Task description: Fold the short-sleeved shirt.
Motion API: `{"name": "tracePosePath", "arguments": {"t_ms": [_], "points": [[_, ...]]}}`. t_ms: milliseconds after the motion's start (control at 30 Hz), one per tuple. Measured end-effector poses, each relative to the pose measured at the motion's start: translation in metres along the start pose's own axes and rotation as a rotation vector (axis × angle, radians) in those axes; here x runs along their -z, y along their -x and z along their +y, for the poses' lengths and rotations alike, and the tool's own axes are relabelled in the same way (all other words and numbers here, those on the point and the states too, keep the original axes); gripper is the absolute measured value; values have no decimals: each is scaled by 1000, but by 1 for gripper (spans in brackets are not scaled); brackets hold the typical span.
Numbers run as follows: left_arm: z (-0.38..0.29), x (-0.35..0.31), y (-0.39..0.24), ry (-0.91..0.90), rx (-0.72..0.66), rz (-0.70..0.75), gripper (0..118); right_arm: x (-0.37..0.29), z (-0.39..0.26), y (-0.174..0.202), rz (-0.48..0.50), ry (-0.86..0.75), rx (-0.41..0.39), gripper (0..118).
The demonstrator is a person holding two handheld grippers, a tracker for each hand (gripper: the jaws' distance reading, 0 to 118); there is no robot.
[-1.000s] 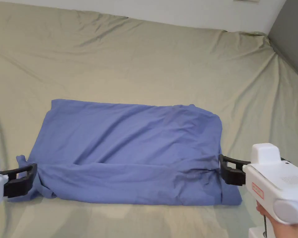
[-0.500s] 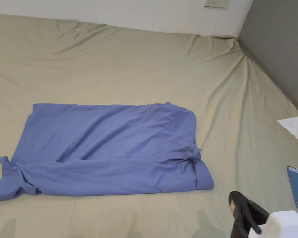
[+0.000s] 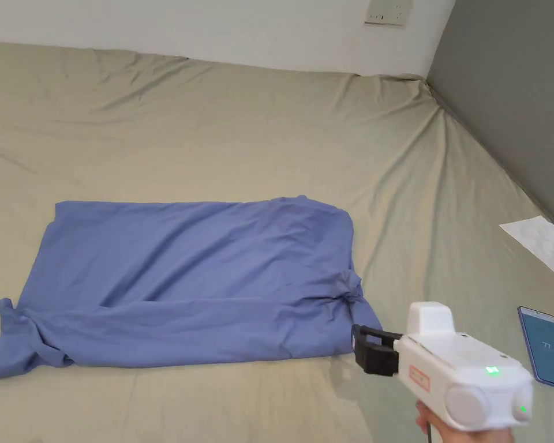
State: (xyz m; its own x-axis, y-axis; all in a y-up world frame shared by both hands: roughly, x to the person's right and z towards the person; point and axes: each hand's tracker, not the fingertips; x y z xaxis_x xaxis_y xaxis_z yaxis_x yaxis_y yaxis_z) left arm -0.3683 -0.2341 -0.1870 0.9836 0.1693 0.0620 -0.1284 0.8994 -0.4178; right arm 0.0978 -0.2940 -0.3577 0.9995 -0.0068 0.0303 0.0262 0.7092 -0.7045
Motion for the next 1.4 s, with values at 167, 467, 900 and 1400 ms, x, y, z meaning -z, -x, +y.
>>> {"name": "tracePosePath", "arguments": {"t_ms": [167,467,900,1400], "points": [[-5,-7,-3,10,-8,-9,0,89,-1,-24,-7,177,89,77],[-6,8,7,52,-43,10,2,83,3,-2,36,164,15,12],[-7,234,109,373,6,175,65,62,6,7,67,161,65,12],[-18,262,99,495,22,141,5,69,13,3,79,165,74,12]]}}
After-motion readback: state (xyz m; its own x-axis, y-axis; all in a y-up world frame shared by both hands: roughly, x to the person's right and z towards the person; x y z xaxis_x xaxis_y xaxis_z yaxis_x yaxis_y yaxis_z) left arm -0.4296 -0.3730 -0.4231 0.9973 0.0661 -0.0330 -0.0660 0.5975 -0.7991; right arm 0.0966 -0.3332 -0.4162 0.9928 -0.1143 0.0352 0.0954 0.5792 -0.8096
